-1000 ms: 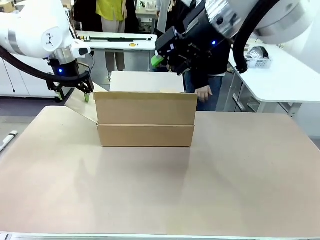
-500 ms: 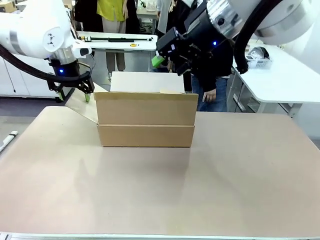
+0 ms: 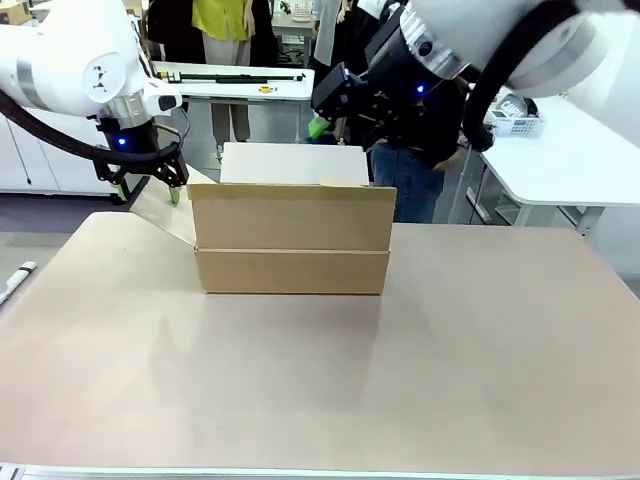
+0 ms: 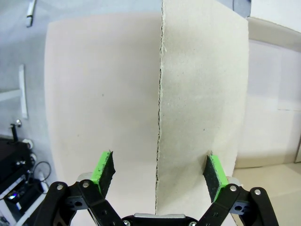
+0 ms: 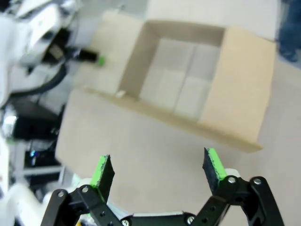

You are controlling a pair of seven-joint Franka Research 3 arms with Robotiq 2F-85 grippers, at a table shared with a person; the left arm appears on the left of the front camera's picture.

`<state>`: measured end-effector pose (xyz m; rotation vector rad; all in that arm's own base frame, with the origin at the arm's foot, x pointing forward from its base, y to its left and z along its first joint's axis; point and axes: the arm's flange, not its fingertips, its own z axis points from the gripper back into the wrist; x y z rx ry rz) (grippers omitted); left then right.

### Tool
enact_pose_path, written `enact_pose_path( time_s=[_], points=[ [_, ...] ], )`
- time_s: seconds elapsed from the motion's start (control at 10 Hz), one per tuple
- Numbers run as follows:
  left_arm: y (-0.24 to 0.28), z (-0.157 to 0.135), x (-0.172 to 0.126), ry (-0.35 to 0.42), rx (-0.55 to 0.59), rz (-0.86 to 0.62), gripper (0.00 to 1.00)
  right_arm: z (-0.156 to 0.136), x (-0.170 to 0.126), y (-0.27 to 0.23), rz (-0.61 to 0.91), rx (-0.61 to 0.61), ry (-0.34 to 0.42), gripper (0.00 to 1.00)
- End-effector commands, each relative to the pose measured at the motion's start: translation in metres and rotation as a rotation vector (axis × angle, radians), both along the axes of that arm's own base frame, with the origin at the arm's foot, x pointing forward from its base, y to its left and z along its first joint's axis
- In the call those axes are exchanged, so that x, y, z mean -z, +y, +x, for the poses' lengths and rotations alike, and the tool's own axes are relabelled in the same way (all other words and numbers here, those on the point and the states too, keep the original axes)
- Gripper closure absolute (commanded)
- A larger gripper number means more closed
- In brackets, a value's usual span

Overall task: Pack the gift set into the box.
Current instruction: Place both hands on the side flaps of the Package Box and spread them outward.

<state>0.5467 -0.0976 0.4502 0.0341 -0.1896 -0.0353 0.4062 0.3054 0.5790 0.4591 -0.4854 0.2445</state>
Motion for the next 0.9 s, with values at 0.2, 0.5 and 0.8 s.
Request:
enact_pose_path(
  time_s=[0.2, 0.5, 0.8],
  points=[
    [0.000, -0.001, -0.002, 0.000, -0.017, 0.018, 0.00, 0.083, 0.006, 0.064, -0.351, 0.229, -0.023, 0.00],
    [0.000, -0.001, -0.002, 0.000, -0.017, 0.018, 0.00, 0.126, 0.060, 0.091, -0.482, 0.159, 0.074, 0.00],
    [0.000, -0.001, -0.002, 0.000, -0.017, 0.018, 0.00, 0.106, 0.084, 0.065, -0.516, 0.177, 0.061, 0.00]
  ],
)
